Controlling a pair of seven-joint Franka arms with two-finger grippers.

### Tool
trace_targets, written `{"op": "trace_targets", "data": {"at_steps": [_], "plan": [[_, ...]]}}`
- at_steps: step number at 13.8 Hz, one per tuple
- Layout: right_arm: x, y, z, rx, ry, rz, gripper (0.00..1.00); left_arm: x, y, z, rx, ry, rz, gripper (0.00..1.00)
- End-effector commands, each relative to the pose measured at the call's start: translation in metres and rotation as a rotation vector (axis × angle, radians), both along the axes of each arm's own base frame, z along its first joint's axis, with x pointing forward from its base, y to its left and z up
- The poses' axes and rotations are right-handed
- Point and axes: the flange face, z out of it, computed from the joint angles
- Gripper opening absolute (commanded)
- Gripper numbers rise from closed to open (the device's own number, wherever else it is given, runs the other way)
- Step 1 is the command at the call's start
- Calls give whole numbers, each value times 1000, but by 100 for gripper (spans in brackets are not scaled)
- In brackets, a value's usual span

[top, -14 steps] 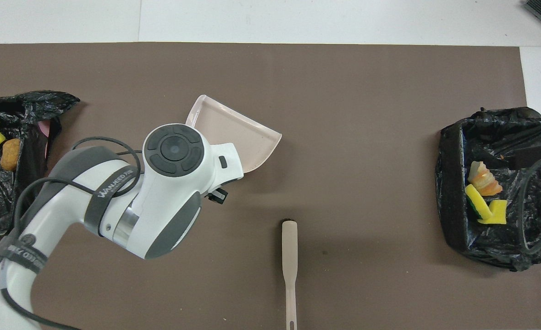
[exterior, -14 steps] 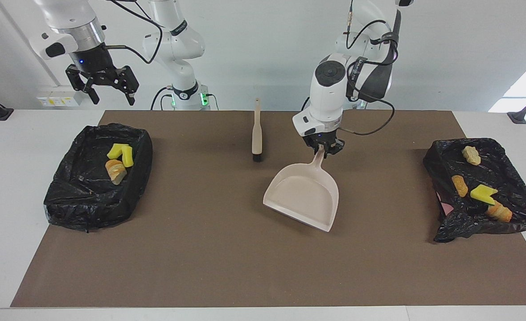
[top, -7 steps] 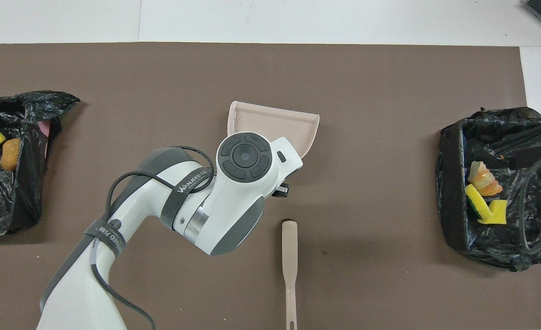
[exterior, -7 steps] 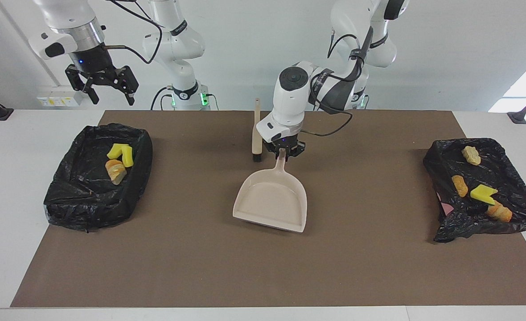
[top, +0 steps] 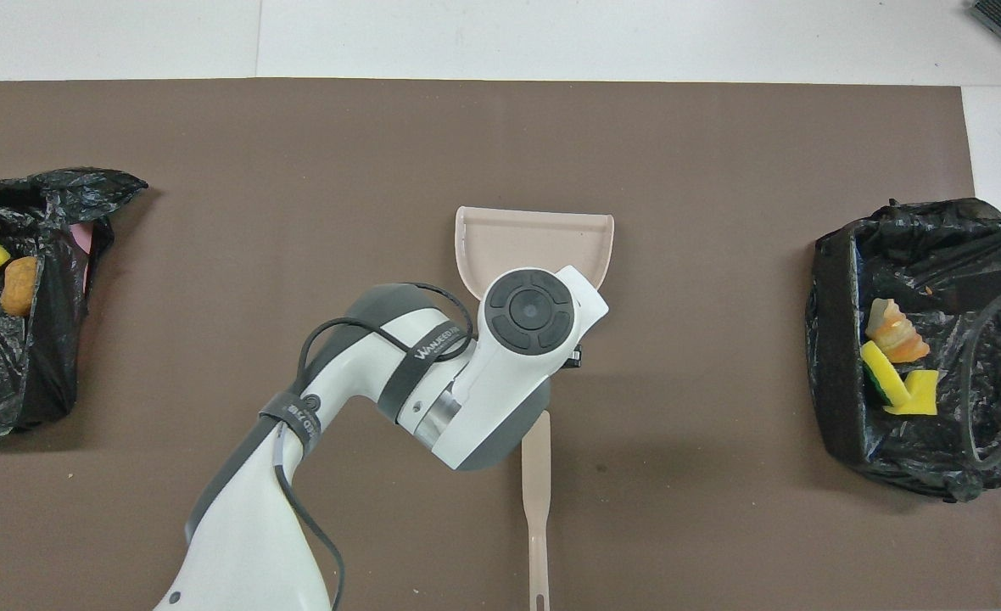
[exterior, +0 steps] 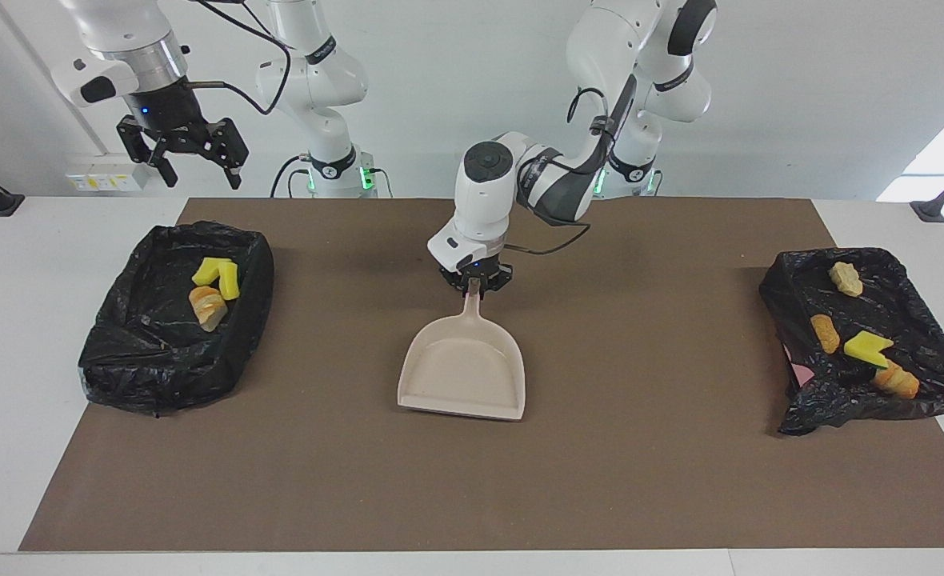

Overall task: Sweep and dump trash in bin
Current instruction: 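Lower the dustpan onto the mat beside the brush with the left gripper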

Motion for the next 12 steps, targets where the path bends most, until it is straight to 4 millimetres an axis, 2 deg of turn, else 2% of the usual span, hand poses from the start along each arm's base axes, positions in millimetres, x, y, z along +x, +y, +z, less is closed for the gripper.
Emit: {"op": "trace_targets", "data": {"at_steps": [1,2,3,5,7,12], "plan": [[1,2,-2,13,-13,4,100,1,-20,-9,19,-40,8,0],[0,3,-2,13,-10,7,100,2,-20,-8,12,-46,10,44],[-2,3,-3,13,-7,8,100,4,-19,-4,1,-61,8,99],[-3,3,-5,13,-7,16,100,22,0,4,-2,-68,36,100],[-4,3,-5,14,-7,16,100,41,29,25,-8,-78,68,100],[-4,3,-5,15,-7,15,100,97,121,60,-2,-84,124,100]]}}
